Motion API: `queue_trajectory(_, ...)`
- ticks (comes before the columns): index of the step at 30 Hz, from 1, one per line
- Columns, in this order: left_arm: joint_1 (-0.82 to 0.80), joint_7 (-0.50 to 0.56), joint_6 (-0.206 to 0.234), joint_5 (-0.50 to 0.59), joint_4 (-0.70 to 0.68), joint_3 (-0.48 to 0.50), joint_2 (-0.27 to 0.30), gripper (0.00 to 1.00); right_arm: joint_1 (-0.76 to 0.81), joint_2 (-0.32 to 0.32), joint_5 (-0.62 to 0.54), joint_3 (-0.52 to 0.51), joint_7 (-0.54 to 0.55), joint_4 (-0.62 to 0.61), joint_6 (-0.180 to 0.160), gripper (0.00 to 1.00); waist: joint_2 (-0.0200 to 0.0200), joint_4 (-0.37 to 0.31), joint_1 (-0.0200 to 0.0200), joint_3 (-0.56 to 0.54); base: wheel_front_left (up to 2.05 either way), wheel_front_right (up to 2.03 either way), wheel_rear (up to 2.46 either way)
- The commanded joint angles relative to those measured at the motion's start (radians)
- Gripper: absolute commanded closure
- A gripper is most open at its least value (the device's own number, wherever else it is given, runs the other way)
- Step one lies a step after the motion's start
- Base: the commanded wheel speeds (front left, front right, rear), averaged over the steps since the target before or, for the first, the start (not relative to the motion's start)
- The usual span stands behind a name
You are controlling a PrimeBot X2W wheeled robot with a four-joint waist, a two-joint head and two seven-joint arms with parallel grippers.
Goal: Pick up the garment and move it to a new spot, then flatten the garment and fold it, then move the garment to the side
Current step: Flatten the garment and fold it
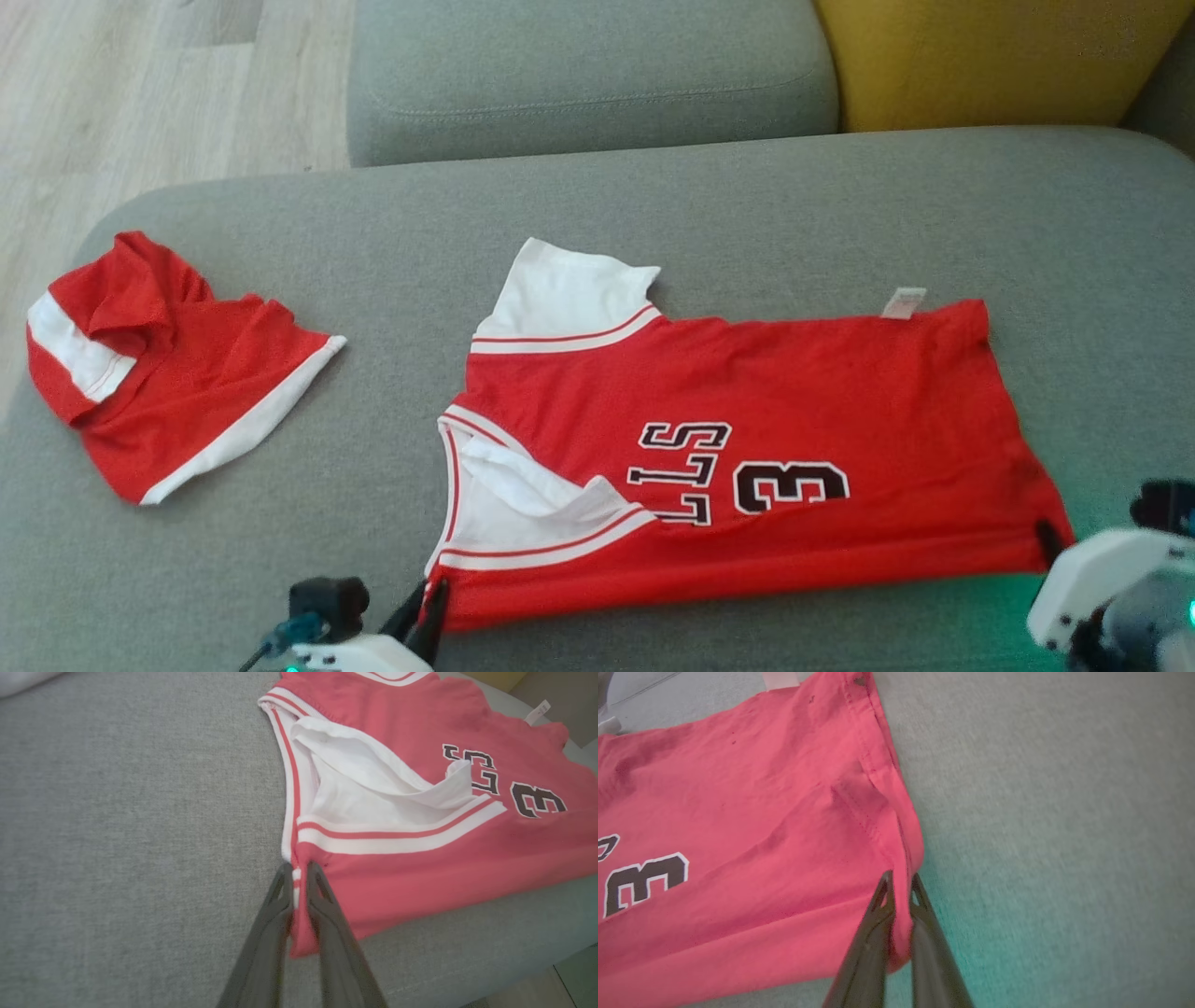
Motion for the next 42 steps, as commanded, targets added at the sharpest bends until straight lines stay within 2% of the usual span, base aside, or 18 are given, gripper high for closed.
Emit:
queue_trajectory(1,-0.028,-0.011,0.013,-0.002,-0.03,0.037,0.026,0.25,-0.014,-0.012,0.001,0.002,-0.003,-0.04,-0.001,0.0,-0.0001,-0.002,0.0,-0.001,0.0,0.0,0.0)
queue_trajectory(2,-0.021,-0.016,0.022,0.0,-0.04,0.039,0.026,0.0,-0.002,0.007,0.001,-0.01,-0.006,-0.057,-0.001,0.0,-0.0001,-0.006,0.0,-0.001,0.0,0.0,0.0)
queue_trajectory(6,-0.014,-0.055,0.052,0.003,-0.073,0.053,0.02,0.0,0.026,0.06,-0.007,-0.025,-0.054,-0.136,-0.001,0.0,-0.0001,-0.019,0.0,0.0,0.0,0.0,0.0)
queue_trajectory(11,-0.038,-0.143,0.078,-0.002,-0.113,0.095,0.0,0.0,0.018,0.093,-0.002,-0.014,-0.189,-0.245,-0.001,0.0,-0.0001,-0.038,0.0,0.003,0.0,0.0,0.0)
queue_trajectory(16,-0.086,-0.176,0.08,0.001,-0.165,0.152,-0.026,0.0,-0.002,0.106,0.017,0.04,-0.29,-0.303,-0.001,0.0,-0.0001,-0.066,0.0,0.015,0.0,0.0,0.0)
queue_trajectory(20,-0.147,-0.179,0.07,0.026,-0.168,0.169,-0.036,0.0,-0.036,0.105,0.002,0.092,-0.317,-0.305,-0.001,0.0,-0.0001,-0.103,0.0,0.032,0.0,0.0,0.0)
queue_trajectory(23,-0.222,-0.175,0.064,0.056,-0.121,0.158,-0.026,0.0,-0.074,0.105,-0.005,0.121,-0.324,-0.305,-0.001,0.0,-0.0001,-0.132,0.0,0.065,0.0,0.0,0.0)
queue_trajectory(29,-0.433,-0.029,0.06,0.109,0.018,0.126,0.033,0.0,-0.165,0.107,-0.011,0.182,-0.341,-0.315,-0.001,0.0,-0.0001,-0.196,0.0,0.185,0.0,0.0,0.0)
queue_trajectory(38,-0.732,0.143,-0.042,0.16,0.211,0.077,0.157,0.0,-0.281,0.104,-0.014,0.253,-0.374,-0.294,-0.001,0.0,-0.0001,-0.288,0.0,0.33,0.0,0.0,0.0)
queue_trajectory(42,-0.82,0.191,-0.069,0.169,0.265,0.059,0.199,0.0,-0.319,0.105,-0.008,0.274,-0.384,-0.282,-0.001,0.0,-0.0001,-0.314,0.0,0.36,0.0,0.0,0.0)
